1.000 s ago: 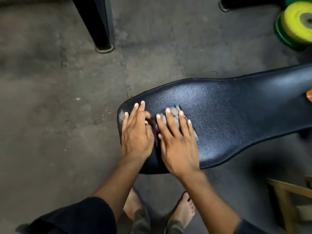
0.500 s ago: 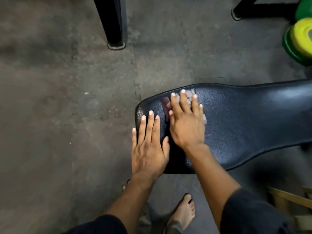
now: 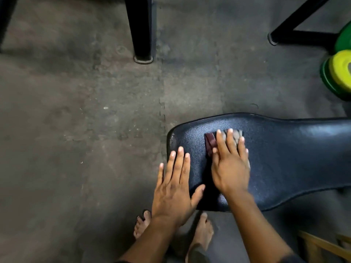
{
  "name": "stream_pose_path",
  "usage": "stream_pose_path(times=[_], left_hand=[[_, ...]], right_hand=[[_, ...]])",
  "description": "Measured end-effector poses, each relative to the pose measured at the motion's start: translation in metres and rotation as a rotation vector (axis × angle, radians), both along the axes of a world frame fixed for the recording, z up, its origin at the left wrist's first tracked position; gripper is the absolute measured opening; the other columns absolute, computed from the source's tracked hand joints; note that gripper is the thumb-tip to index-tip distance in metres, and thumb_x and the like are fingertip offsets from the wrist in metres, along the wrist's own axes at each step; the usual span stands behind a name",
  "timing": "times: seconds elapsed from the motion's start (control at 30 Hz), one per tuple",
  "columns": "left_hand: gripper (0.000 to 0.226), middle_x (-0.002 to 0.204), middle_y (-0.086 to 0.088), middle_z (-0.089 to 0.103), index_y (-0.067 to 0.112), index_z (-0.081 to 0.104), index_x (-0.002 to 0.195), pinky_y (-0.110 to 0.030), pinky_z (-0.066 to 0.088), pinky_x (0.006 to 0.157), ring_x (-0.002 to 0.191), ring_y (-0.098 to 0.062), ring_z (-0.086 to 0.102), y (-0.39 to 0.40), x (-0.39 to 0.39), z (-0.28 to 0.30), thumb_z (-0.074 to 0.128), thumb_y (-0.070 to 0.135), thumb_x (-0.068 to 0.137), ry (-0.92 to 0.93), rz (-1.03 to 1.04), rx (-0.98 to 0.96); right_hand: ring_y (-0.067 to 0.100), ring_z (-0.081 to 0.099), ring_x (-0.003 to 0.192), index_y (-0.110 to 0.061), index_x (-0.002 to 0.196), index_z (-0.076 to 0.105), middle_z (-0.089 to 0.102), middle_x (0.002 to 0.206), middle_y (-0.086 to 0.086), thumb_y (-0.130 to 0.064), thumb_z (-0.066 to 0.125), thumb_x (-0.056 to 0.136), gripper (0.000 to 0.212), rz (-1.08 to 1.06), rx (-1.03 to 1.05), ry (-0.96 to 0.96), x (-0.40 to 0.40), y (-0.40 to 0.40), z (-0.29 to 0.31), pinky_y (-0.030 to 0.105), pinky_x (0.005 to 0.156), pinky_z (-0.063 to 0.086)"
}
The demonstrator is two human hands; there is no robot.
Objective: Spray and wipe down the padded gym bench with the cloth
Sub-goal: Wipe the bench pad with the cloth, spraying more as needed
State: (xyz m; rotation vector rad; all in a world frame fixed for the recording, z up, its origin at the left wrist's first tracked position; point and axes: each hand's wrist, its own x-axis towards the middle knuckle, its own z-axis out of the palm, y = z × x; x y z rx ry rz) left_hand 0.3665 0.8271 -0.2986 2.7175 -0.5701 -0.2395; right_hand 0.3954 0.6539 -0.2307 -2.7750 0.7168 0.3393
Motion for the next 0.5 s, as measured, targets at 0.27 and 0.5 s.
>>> stream_pose_path(times=[0.27, 0.5], left_hand=[[0.100, 0.182, 0.004, -0.007, 0.020, 0.004, 0.173, -0.050, 0.012, 0.133, 0.168, -0.016, -0.006, -0.002, -0.001, 0.007, 0.049, 0.069, 0.098, 0.067, 0.018, -0.013], [0.101, 0.182, -0.003, -0.002, 0.017, 0.012, 0.173, -0.054, 0.016, 0.129, 0.169, -0.023, 0.001, -0.003, -0.001, 0.011, 0.052, 0.065, 0.094, 0.068, 0.003, 0.037]], right_hand=[[0.031, -0.003, 0.172, -0.042, 0.171, 0.021, 0.005, 0.185, -0.009, -0.037, 0.038, 0.112, 0.061, 0.338, 0.062, 0.007, 0.031, 0.042, -0.006, 0.048, 0.138, 0.004], [0.026, -0.006, 0.172, -0.044, 0.173, 0.011, -0.003, 0.185, -0.010, -0.036, 0.027, 0.115, 0.062, 0.225, 0.054, 0.092, 0.000, 0.004, 0.009, 0.052, 0.138, 0.012]])
